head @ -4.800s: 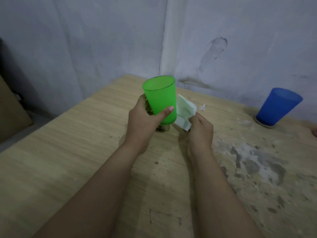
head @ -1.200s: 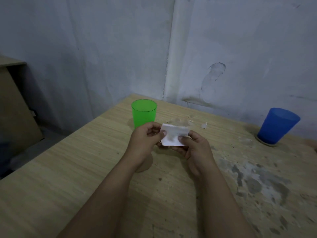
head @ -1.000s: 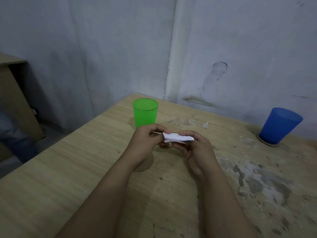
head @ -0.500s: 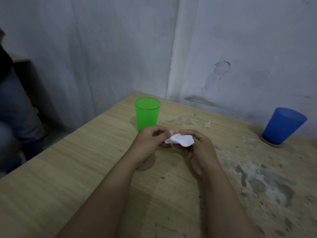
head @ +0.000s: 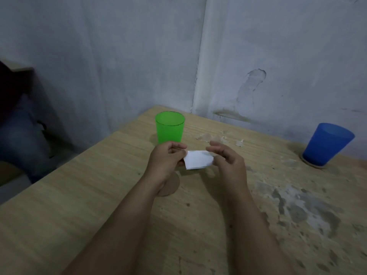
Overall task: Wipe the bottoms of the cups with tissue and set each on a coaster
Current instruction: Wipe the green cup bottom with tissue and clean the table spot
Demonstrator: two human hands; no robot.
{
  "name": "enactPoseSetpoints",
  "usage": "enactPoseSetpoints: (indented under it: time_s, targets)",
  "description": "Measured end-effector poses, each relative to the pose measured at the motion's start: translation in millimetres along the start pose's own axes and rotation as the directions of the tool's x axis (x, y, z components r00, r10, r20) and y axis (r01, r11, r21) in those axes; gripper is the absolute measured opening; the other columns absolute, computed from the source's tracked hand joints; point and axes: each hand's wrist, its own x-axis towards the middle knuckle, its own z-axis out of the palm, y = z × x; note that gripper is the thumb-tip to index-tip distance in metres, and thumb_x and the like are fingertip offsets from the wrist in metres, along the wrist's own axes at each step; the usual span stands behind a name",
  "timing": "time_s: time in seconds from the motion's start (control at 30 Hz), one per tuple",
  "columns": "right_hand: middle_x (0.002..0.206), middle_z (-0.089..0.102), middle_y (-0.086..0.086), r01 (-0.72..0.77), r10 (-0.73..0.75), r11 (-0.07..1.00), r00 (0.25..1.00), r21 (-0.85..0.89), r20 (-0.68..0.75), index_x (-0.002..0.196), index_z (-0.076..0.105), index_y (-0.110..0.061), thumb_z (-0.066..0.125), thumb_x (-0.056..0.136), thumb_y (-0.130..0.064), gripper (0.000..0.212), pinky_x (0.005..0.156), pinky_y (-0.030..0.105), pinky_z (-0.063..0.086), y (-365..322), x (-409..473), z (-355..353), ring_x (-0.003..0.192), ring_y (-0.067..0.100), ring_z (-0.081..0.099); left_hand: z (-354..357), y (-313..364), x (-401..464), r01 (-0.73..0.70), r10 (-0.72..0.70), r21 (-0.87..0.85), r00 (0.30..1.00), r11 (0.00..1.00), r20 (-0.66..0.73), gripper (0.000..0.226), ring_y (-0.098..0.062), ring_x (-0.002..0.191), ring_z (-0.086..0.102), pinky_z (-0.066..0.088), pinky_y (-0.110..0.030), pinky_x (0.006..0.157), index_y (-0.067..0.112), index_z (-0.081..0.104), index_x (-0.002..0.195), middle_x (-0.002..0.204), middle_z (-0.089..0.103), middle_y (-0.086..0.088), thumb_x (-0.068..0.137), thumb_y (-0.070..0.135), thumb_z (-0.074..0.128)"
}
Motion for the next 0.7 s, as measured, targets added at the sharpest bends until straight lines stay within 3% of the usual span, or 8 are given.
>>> enactPoseSetpoints:
  time_s: [0.1, 0.2, 0.3, 0.4, 0.5, 0.6, 0.67, 0.7]
  targets:
    - [0.118, 0.059, -0.009, 0.207, -0.177, 0.955, 0.973, -0.211, 0.149, 0.082, 0.068, -0.022, 0.052, 0.060, -0.011, 0.029, 0.095, 0.032, 0.043, -1, -10, 8, 0.115, 0.011, 0.051, 1, 2, 0, 0.068, -0.071, -0.096, 0.997, 0.993, -0.028, 0.011, -0.014, 0.065, 0.061, 0.053, -0.016, 0.053, 0.002, 0.061, 0.091, 0.078, 0.062, -0.010, 0.085, -0.007, 0.058]
    - [0.122, 0.054, -0.007, 0.334, -0.245, 0.869, 0.931, -0.364, 0.269, 0.094, 0.067, -0.025, 0.061, 0.065, -0.010, 0.033, 0.101, 0.028, 0.035, -1, -13, 15, 0.122, 0.013, 0.043, 0, 5, 1, 0.137, -0.147, -0.208, 0.989, 0.968, -0.034, 0.010, -0.014, 0.063, 0.062, 0.056, -0.020, 0.054, 0.004, 0.060, 0.087, 0.079, 0.061, -0.012, 0.085, -0.006, 0.059]
    - [0.124, 0.055, -0.003, 0.379, -0.297, 0.798, 0.924, -0.468, 0.241, 0.098, 0.071, -0.022, 0.067, 0.073, -0.003, 0.032, 0.096, 0.018, 0.029, 0, -10, 17, 0.120, 0.014, 0.043, 0, 7, 0, 0.169, -0.183, -0.295, 0.983, 0.940, -0.020, 0.010, -0.016, 0.061, 0.062, 0.057, -0.022, 0.055, 0.002, 0.057, 0.087, 0.079, 0.061, -0.015, 0.086, -0.007, 0.057]
    - [0.114, 0.060, -0.001, 0.412, -0.354, 0.734, 0.911, -0.540, 0.213, 0.094, 0.074, -0.018, 0.067, 0.079, -0.007, 0.020, 0.088, 0.016, 0.027, 0, -7, 15, 0.111, 0.016, 0.043, 1, 11, -2, 0.167, -0.178, -0.290, 0.984, 0.942, -0.011, 0.010, -0.011, 0.050, 0.063, 0.054, -0.018, 0.050, 0.002, 0.056, 0.088, 0.075, 0.060, -0.015, 0.087, -0.008, 0.056]
    - [0.097, 0.063, 0.003, 0.386, -0.369, 0.738, 0.917, -0.554, 0.148, 0.088, 0.074, -0.010, 0.064, 0.081, -0.006, 0.013, 0.076, 0.017, 0.027, -1, -6, 13, 0.097, 0.018, 0.045, 3, 14, -5, 0.135, -0.134, -0.179, 0.991, 0.975, 0.018, 0.012, -0.008, 0.043, 0.061, 0.049, -0.017, 0.042, 0.005, 0.055, 0.091, 0.072, 0.060, -0.013, 0.087, -0.007, 0.055]
    - [0.086, 0.069, 0.009, 0.343, -0.374, 0.724, 0.924, -0.599, 0.078, 0.087, 0.072, -0.008, 0.061, 0.082, -0.003, 0.013, 0.067, 0.020, 0.026, 0, -5, 10, 0.083, 0.023, 0.053, 3, 13, -12, 0.101, -0.100, -0.020, 0.994, 0.995, 0.044, 0.013, -0.014, 0.052, 0.062, 0.051, -0.024, 0.048, 0.002, 0.057, 0.100, 0.076, 0.064, -0.013, 0.087, -0.003, 0.056]
    - [0.089, 0.071, 0.007, 0.282, -0.346, 0.725, 0.938, -0.629, 0.022, 0.093, 0.073, -0.011, 0.058, 0.083, -0.003, 0.019, 0.068, 0.021, 0.029, 2, -5, 6, 0.080, 0.018, 0.053, 3, 9, -21, -0.059, 0.054, 0.275, 0.998, 0.960, 0.026, 0.015, -0.017, 0.063, 0.063, 0.050, -0.030, 0.059, 0.009, 0.062, 0.100, 0.079, 0.067, -0.008, 0.087, 0.006, 0.056]
    - [0.090, 0.071, 0.007, 0.252, -0.334, 0.723, 0.943, -0.643, -0.007, 0.096, 0.073, -0.011, 0.057, 0.084, -0.003, 0.021, 0.069, 0.022, 0.031, 3, -4, 3, 0.080, 0.017, 0.053, 3, 6, -28, -0.192, 0.179, 0.468, 0.981, 0.863, 0.074, 0.016, -0.016, 0.069, 0.063, 0.050, -0.030, 0.063, 0.015, 0.065, 0.099, 0.081, 0.069, -0.003, 0.086, 0.013, 0.056]
